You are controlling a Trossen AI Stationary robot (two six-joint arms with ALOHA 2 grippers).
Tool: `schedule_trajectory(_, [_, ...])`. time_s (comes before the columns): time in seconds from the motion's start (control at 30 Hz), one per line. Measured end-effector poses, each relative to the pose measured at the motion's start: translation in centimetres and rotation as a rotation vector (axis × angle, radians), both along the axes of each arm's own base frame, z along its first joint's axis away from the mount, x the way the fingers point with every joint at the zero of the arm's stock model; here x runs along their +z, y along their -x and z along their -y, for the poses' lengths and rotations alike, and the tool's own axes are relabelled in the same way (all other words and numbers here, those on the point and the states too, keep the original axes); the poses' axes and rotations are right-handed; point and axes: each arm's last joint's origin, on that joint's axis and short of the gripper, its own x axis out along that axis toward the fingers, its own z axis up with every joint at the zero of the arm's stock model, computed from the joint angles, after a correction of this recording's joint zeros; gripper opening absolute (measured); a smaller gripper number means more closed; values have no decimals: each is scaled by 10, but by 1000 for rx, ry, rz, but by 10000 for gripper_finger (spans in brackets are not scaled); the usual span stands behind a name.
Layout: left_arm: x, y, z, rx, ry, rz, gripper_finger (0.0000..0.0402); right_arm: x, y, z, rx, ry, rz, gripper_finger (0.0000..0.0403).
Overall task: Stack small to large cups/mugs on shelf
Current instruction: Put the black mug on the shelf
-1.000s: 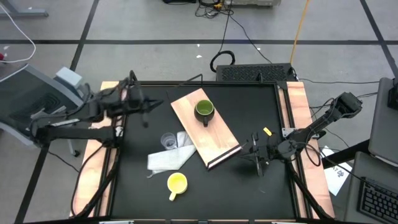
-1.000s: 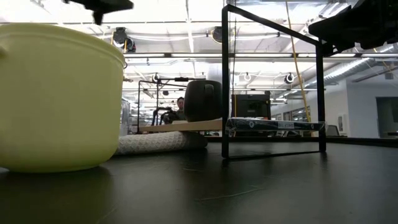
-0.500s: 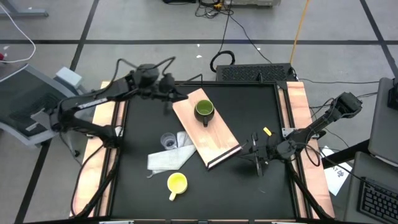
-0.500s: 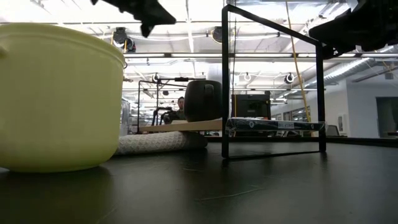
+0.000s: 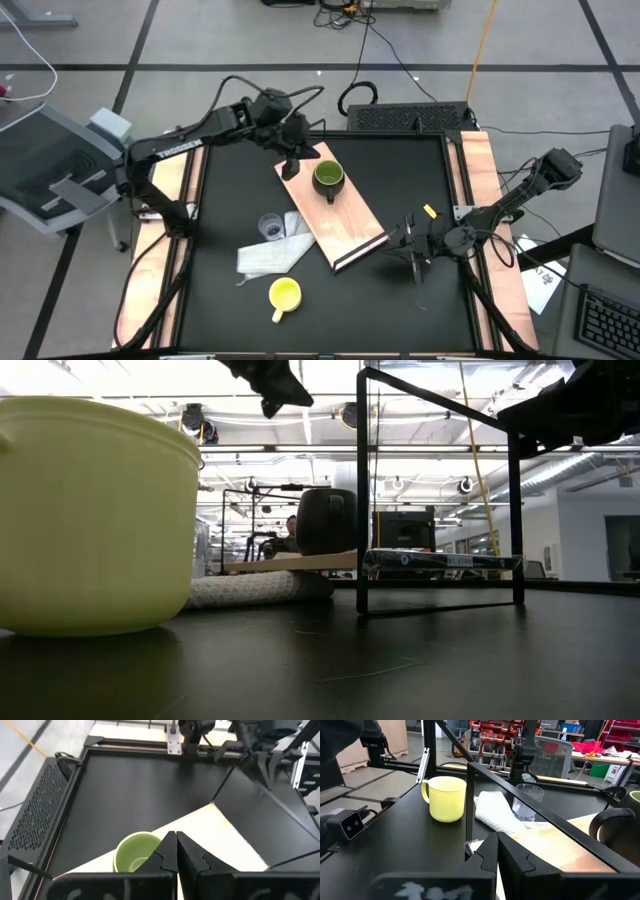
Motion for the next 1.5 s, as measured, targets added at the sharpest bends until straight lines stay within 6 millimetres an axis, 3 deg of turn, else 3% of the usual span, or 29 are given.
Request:
schedule_trajectory(0.43, [-11,-40,-23,-79,2,-164,0,0,0,0,0,-1,0,0])
schedule_trajectory(0.93, [-44,-76,-53,-85,0,-332,0,0,0,0,0,-1,1,0])
schedule_trajectory(1.1, [-54,-79,-61,-62,-8,-373,0,0,0,0,0,-1,1,0])
schedule_trajectory(1.5, [-56,-77,-59,-45,-137,-460,7,0,0,0,-1,-4,0,0])
